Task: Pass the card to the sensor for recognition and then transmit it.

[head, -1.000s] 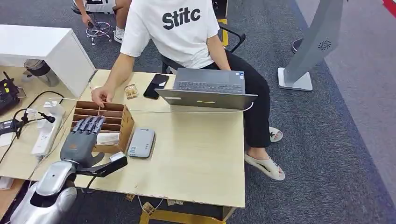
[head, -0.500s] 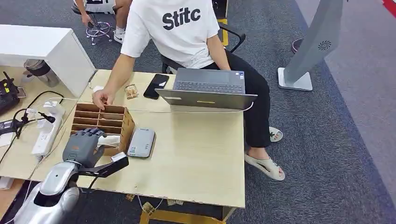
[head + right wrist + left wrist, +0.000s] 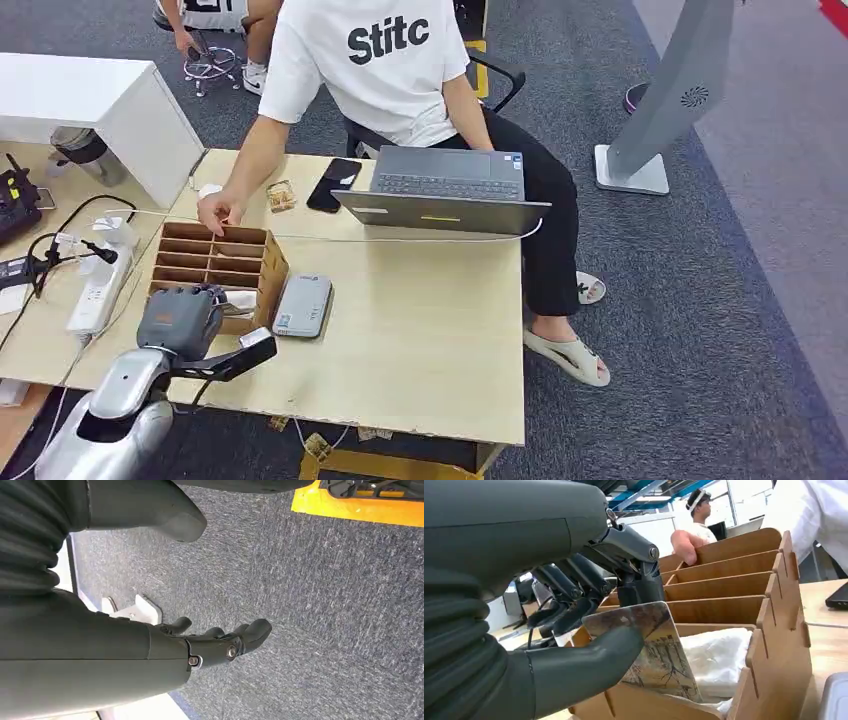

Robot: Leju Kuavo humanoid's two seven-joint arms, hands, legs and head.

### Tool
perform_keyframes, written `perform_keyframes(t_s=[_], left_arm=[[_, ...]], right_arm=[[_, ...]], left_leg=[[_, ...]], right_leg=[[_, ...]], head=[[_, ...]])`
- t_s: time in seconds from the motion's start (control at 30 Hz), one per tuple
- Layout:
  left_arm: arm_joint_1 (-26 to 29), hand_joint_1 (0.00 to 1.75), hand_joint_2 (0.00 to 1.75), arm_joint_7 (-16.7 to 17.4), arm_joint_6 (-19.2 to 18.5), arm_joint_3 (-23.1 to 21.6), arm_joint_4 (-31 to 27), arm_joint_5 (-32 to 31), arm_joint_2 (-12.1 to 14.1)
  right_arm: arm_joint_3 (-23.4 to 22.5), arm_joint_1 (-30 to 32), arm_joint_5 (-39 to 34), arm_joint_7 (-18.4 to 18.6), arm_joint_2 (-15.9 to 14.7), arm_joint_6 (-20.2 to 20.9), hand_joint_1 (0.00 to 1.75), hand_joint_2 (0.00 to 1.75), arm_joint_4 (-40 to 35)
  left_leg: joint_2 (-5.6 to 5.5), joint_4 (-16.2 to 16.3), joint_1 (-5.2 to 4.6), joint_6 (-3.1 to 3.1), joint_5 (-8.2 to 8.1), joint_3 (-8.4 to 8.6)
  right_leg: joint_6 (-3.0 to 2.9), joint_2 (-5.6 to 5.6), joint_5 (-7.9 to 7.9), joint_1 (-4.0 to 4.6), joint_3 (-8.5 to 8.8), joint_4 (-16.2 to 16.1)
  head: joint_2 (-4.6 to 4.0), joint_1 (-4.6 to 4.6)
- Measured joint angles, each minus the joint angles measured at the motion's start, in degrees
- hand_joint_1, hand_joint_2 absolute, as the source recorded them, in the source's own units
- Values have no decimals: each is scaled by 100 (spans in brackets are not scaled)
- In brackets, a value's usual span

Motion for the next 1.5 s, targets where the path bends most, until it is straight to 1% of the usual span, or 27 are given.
perform_keyframes(t_s=[0.17, 0.3, 0.4, 0.53, 0.67, 0.87, 0.97, 1.1, 1.23, 1.33, 1.47, 1.5], left_arm=[[-23, 175, 175, 24, 109, 0, 24, -76, -33], [-73, 175, 175, 37, 393, 0, 24, -151, -68], [-134, 175, 175, 11, 547, 0, -20, -101, -103], [-231, 175, 175, 2, 612, 0, -111, -66, -120], [-316, 175, 175, -114, 900, 15, -328, 166, -138], [-820, 175, 175, -188, 737, 216, -1007, 660, -76], [-1099, 175, 175, -186, 592, 348, -1196, 752, -26], [-1447, 175, 175, -131, 466, 439, -1215, 649, 57], [-1697, 175, 175, -61, 428, 452, -1141, 457, 87], [-1824, 175, 175, -57, 446, 450, -1014, 352, 76], [-1866, 175, 175, -57, 569, 444, -909, 266, 33], [-1865, 49, 175, -61, 612, 437, -887, 247, 13]], right_arm=[[0, 0, 0, -13, 0, 7, 0, 175, 0], [0, 1, 0, -44, 0, 6, 0, 175, -2], [0, 2, 0, -57, 0, 4, 0, 175, -9], [0, 2, 0, -61, 0, 4, 0, 175, -9], [0, 3, 2, -81, 0, -6, 0, 175, -9], [0, 4, 35, -83, 0, -22, 0, 175, -9], [2, 4, 70, -81, 0, -22, 0, 175, -9], [24, 1, 94, -61, 0, -13, 0, 175, -9], [31, -3, 138, -46, 0, -2, 0, 175, -9], [39, -6, 142, -39, 0, 7, 0, 175, -9], [46, -11, 140, -39, 0, 13, 0, 175, -9], [52, -12, 140, -37, 0, 13, 0, 175, -9]], left_leg=[[0, 0, 0, 0, 0, 0], [-2, 0, 0, 0, 1, 0], [-1, 0, 0, -1, 1, 0], [-1, 0, 0, -1, 1, 0], [-4, 1, 0, -1, 2, 0], [-4, 1, 1, -1, 2, 0], [-3, 1, 1, -1, 3, 1], [-2, 1, 1, -1, 3, 0], [-3, 1, 1, -1, 3, 0], [-2, 1, 1, -1, 3, 0], [-1, 1, 0, -1, 3, 0], [-1, 1, 0, -1, 3, 0]], right_leg=[[0, 0, 0, 0, -1, 0], [0, 0, 0, 0, 0, 0], [0, -1, 1, 0, 0, 0], [0, -1, 1, 0, 1, 0], [0, -2, 1, 0, 0, 0], [0, -2, 3, 1, 1, 1], [0, -2, 4, 1, 1, 1], [0, -1, 5, 1, 1, 2], [0, -2, 5, 1, 1, 1], [0, -1, 5, 1, 1, 1], [0, 0, 5, 0, -1, 1], [0, 0, 4, 0, -1, 1]], head=[[0, 0], [0, 0], [0, 0], [0, -2], [0, 0], [0, 2], [0, -2], [0, 0], [0, 0], [0, 0], [0, 0], [0, 0]])
